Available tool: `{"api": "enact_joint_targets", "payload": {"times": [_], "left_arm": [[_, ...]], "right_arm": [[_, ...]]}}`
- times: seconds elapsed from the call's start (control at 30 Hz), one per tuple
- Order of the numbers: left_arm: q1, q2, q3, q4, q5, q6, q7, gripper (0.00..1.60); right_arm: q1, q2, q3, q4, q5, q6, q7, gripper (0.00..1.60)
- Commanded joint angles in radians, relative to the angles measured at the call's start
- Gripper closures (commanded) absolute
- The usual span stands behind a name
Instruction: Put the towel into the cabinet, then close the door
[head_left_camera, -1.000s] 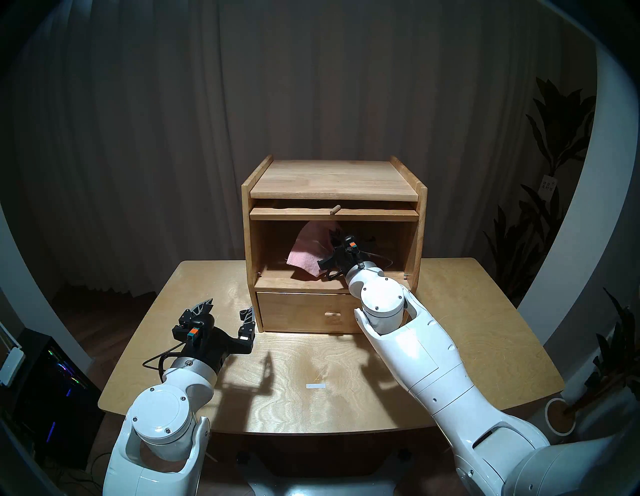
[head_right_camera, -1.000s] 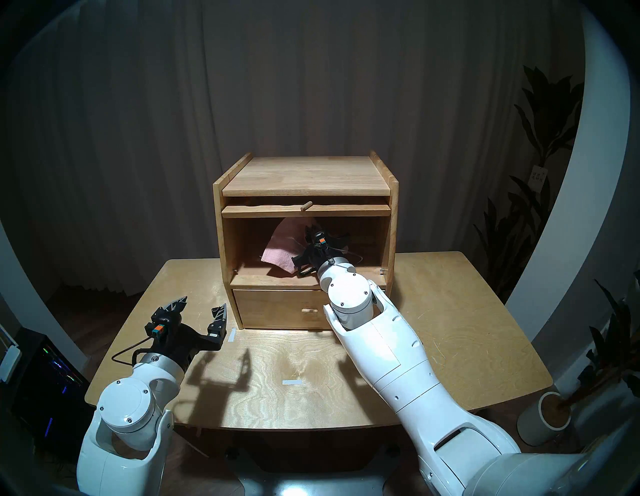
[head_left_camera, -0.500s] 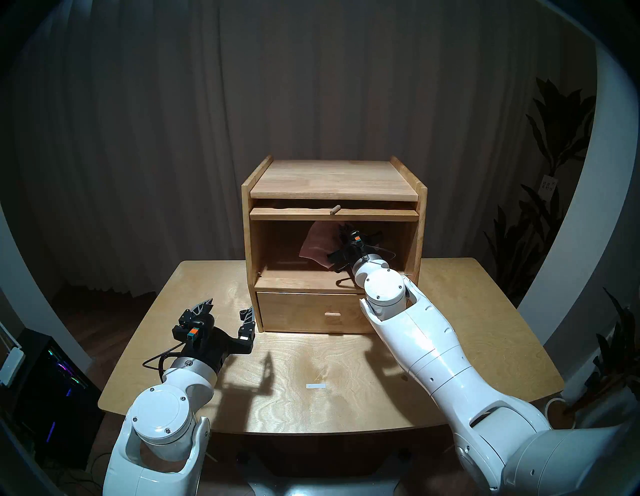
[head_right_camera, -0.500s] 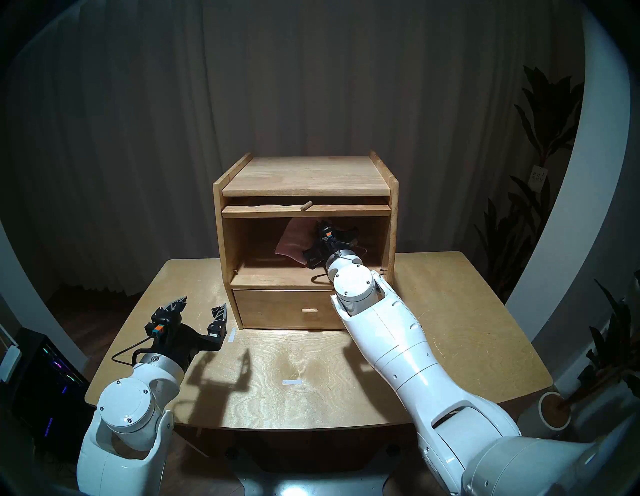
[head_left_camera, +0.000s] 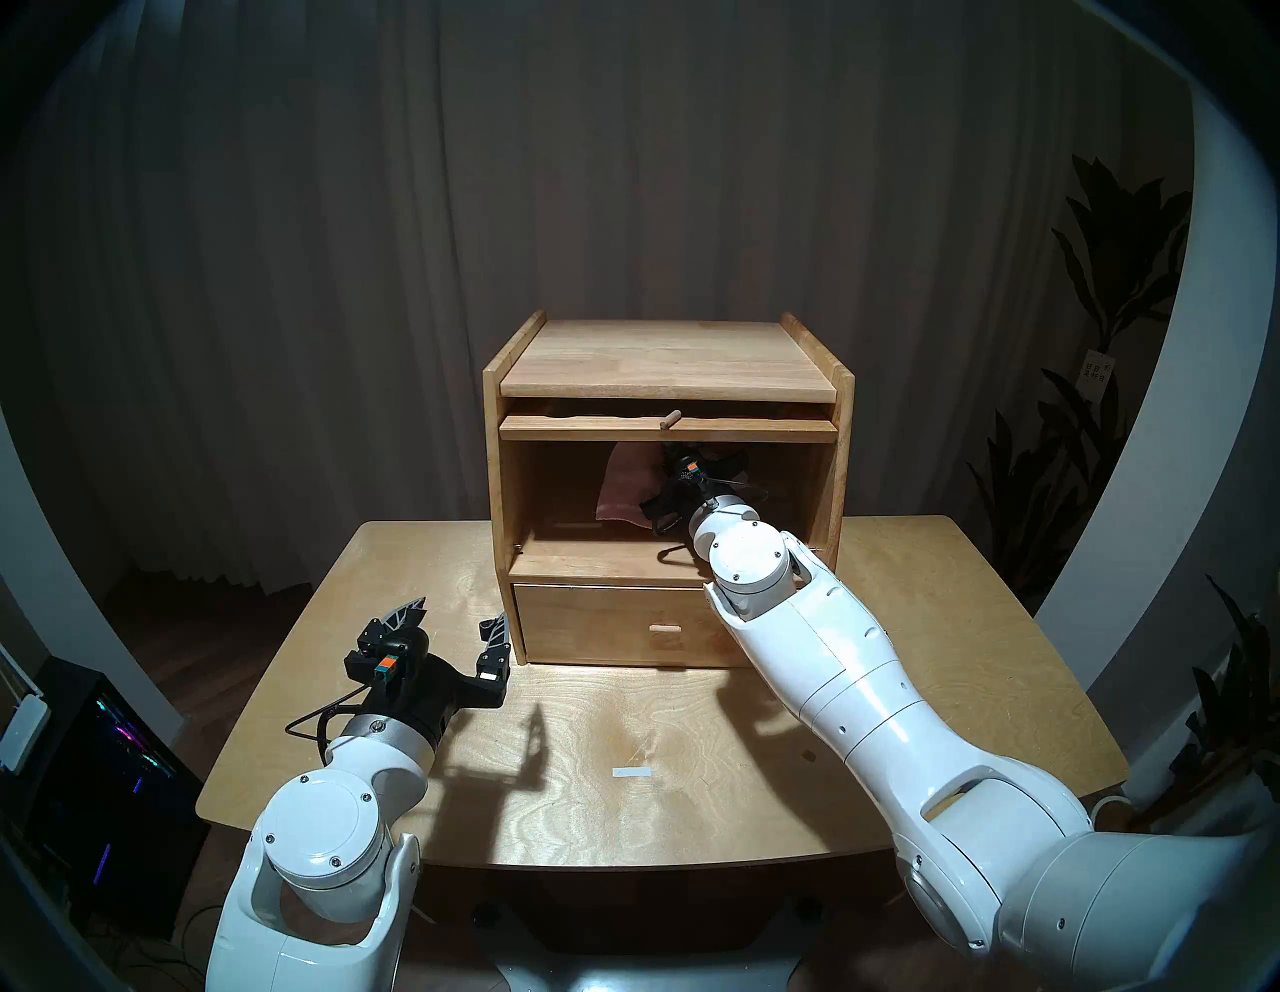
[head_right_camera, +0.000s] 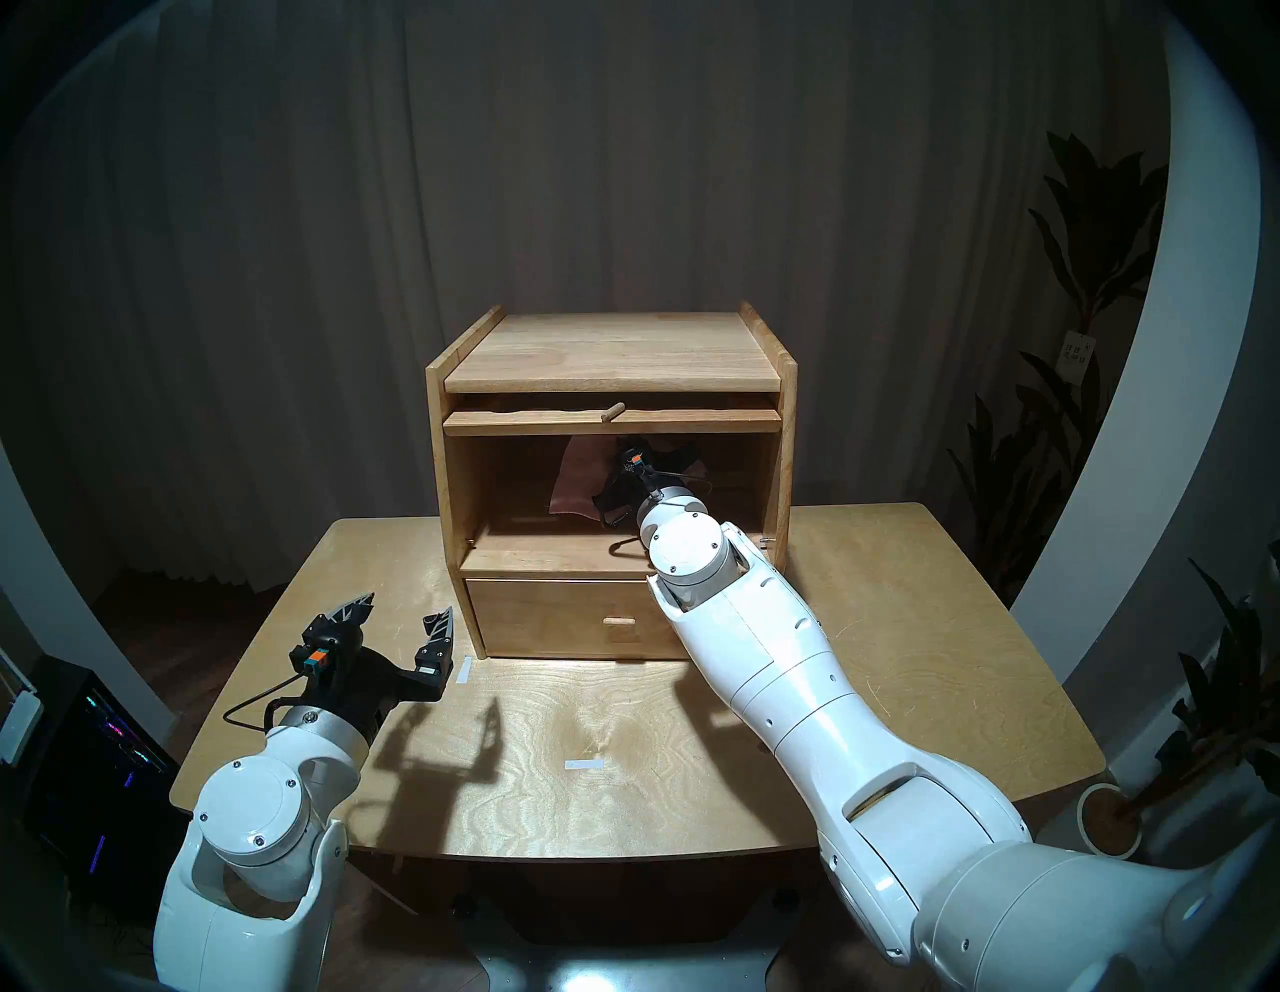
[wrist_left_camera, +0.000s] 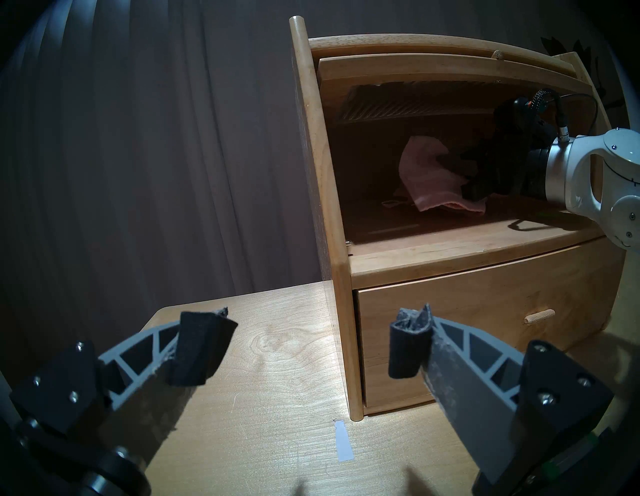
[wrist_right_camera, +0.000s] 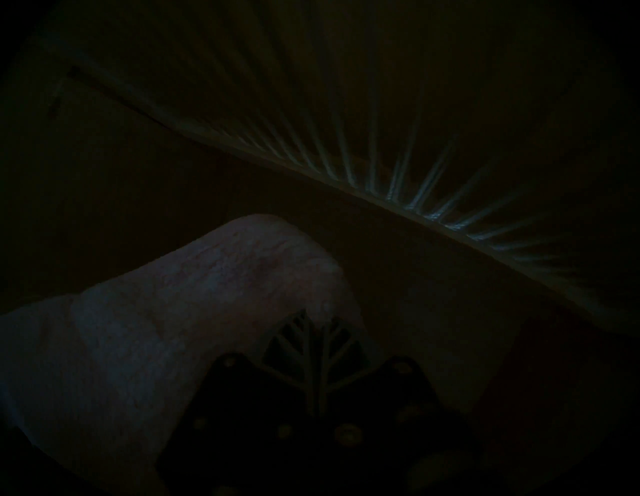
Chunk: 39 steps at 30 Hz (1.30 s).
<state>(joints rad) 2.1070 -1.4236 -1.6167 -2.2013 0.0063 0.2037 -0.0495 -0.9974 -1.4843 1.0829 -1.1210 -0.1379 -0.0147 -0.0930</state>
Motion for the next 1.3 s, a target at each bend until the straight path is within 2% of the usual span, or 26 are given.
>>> {"api": "enact_joint_targets", "payload": {"times": [0.0,0.17,0.23,0.27,0.3,0.33,0.53,0.57,0.6,0.77,0.87,0.97,1.17,1.27], "left_arm": [[-0.001,-0.002,-0.002,-0.024,-0.001,-0.003,0.002,0.0],[-0.001,-0.002,-0.002,-0.024,-0.001,-0.003,0.002,0.0],[0.0,-0.002,-0.002,-0.025,-0.001,-0.002,0.002,0.0],[0.0,-0.002,-0.002,-0.025,-0.001,-0.002,0.002,0.0],[0.0,-0.002,-0.002,-0.025,-0.001,-0.002,0.002,0.0],[-0.001,-0.002,-0.002,-0.024,-0.001,-0.003,0.002,0.0],[-0.002,-0.001,-0.001,-0.022,-0.001,-0.004,0.001,0.0],[-0.003,-0.001,-0.001,-0.021,-0.001,-0.004,0.001,0.0],[-0.003,-0.001,-0.001,-0.021,-0.001,-0.004,0.001,0.0],[-0.004,-0.001,-0.001,-0.019,-0.001,-0.004,0.001,0.0],[-0.004,-0.001,-0.001,-0.019,-0.001,-0.004,0.001,0.0],[-0.004,-0.001,-0.001,-0.019,-0.001,-0.004,0.001,0.0],[-0.002,-0.002,-0.001,-0.022,-0.001,-0.004,0.001,0.0],[-0.002,-0.002,-0.001,-0.022,-0.001,-0.004,0.002,0.0]], "right_arm": [[0.052,-0.017,-0.003,0.033,-0.017,-0.027,-0.017,1.6],[0.071,-0.015,-0.003,0.069,-0.024,-0.042,-0.022,1.6],[0.058,0.006,-0.01,0.054,-0.032,-0.049,-0.012,1.6],[0.046,0.019,-0.013,0.04,-0.032,-0.054,-0.003,1.49],[0.029,0.042,-0.022,0.017,-0.04,-0.056,0.015,0.92],[0.013,0.056,-0.026,0.002,-0.045,-0.054,0.018,0.0],[-0.084,0.136,-0.01,-0.083,-0.059,-0.04,0.046,0.0],[-0.102,0.165,-0.02,-0.113,-0.052,-0.041,0.05,0.0],[-0.106,0.16,-0.006,-0.105,-0.066,-0.044,0.057,0.0],[-0.164,0.221,0.024,-0.184,-0.053,-0.04,0.072,0.0],[-0.186,0.245,0.044,-0.238,-0.044,-0.047,0.085,0.0],[-0.23,0.286,0.057,-0.302,-0.026,-0.085,0.1,0.0],[-0.255,0.299,0.08,-0.378,0.023,-0.125,0.14,0.0],[-0.265,0.297,0.09,-0.431,0.047,-0.113,0.154,0.0]]}}
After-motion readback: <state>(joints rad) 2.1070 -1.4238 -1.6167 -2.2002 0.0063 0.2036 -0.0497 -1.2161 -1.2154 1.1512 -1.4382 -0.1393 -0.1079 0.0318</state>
